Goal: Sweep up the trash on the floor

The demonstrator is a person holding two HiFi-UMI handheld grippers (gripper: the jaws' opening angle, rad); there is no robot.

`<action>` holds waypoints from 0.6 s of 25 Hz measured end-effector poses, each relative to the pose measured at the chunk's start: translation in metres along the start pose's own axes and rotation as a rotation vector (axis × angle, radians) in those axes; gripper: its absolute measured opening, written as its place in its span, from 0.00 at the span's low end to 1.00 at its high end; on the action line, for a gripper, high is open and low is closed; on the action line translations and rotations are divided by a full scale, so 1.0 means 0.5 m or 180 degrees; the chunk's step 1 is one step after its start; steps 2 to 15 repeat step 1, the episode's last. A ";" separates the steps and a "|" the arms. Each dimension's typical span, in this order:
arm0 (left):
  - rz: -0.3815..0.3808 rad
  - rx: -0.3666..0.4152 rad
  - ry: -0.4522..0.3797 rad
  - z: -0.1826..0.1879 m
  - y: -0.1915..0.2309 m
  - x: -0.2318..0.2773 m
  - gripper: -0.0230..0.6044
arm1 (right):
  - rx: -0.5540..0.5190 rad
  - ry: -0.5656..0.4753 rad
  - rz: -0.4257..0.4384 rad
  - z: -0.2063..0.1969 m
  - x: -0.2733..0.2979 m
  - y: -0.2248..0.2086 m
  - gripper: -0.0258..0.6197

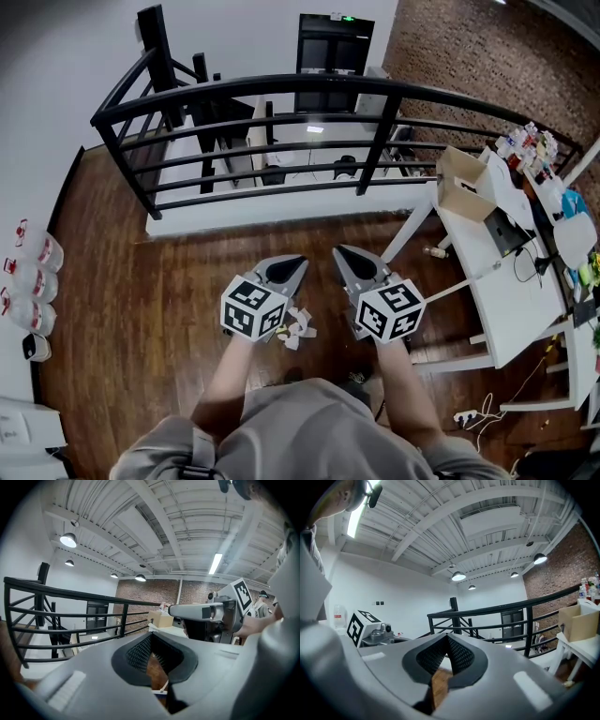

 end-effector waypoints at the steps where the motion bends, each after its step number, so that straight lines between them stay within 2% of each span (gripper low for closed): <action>1: 0.0002 0.0005 0.0001 0.001 0.000 0.001 0.05 | -0.0003 -0.0002 0.0002 0.001 0.000 -0.001 0.04; 15: 0.0002 0.0005 0.0001 0.001 0.000 0.001 0.05 | -0.0003 -0.0002 0.0002 0.001 0.000 -0.001 0.04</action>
Point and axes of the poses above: the fingertips, and each gripper's own axes: x forward along the fingers, y to its left, z out of its top, the point moved 6 cm from there along -x, backward along the fingers, and after that the axes turned 10 degrees about -x, right-handed, at the moved point
